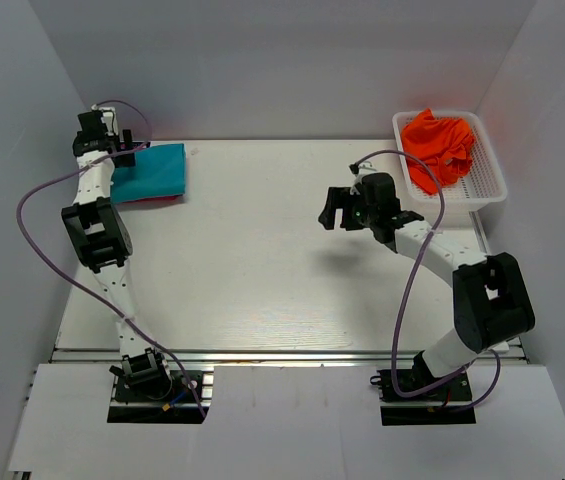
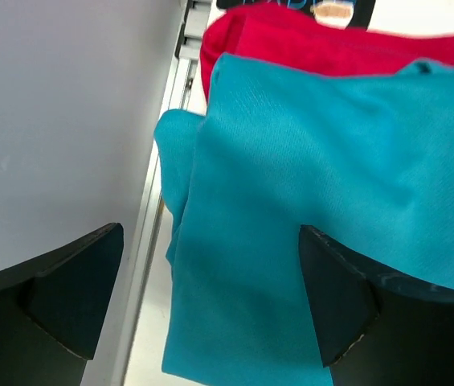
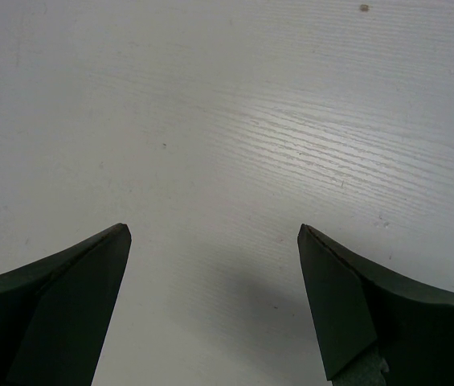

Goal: Fold and stack the t-shirts
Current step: Put the neatly folded tshirt into the corner of the board with the left arm

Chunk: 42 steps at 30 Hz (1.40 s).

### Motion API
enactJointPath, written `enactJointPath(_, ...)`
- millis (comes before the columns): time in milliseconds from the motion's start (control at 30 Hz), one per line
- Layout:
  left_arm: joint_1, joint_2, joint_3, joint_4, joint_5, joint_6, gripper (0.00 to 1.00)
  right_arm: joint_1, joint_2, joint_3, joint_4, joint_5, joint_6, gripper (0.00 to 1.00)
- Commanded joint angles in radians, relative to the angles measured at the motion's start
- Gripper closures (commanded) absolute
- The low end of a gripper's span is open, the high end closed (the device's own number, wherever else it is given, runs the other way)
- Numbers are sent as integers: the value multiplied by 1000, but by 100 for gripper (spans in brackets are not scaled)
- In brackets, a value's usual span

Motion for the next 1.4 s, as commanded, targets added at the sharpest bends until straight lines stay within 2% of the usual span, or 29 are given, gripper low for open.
enactJointPath(0, 4, -109, 9, 54, 50, -65, 0, 0, -3, 41, 17, -22, 21, 10)
enactJointPath(67, 4, -166, -25, 76, 125, -96, 0, 0, -16, 21, 54, -51, 26, 10)
enactJointPath(267, -16, -264, -34, 67, 195, -197, 0, 0, -89, -43, 106, -66, 35, 10)
enactJointPath(300, -25, -281, -48, 67, 255, -208, 0, 0, -96, -66, 111, -62, 40, 10)
enactJointPath(400, -34, -355, -158, 94, 399, -256, 0, -2, -150, -120, 134, -43, 47, 10)
enactJointPath(500, -86, -433, -259, 94, 453, -295, 0, 0, -216, -169, 137, -17, 47, 10)
enactJointPath(567, -161, -505, -371, 139, 423, -305, 0, -2, -243, -187, 132, -3, 49, 10)
enactJointPath(600, -196, -598, -513, 171, 370, -314, 0, -2, -254, -212, 131, 3, 47, 10)
enactJointPath(667, -294, -700, -663, 266, 317, -340, 0, -2, -274, -233, 123, 6, 52, 10)
enactJointPath(700, -324, -752, -814, 301, 283, -373, 0, -2, -277, -249, 123, -5, 60, 10)
enactJointPath(733, -353, -853, -890, 367, 272, -390, 0, 0, -282, -264, 120, -8, 60, 10)
enactJointPath(867, -508, -1034, -1219, 439, 155, -438, 0, 1, -326, -325, 151, -39, 67, 10)
enactJointPath(967, -627, -1114, -1351, 440, 121, -449, 0, 1, -349, -364, 171, -60, 78, 10)
enactJointPath(1167, -698, -1263, -1574, 470, 55, -472, 0, 0, -374, -453, 256, -97, 95, 10)
enactJointPath(1367, -717, -1317, -1620, 510, 99, -451, 0, 3, -383, -459, 309, -108, 93, 10)
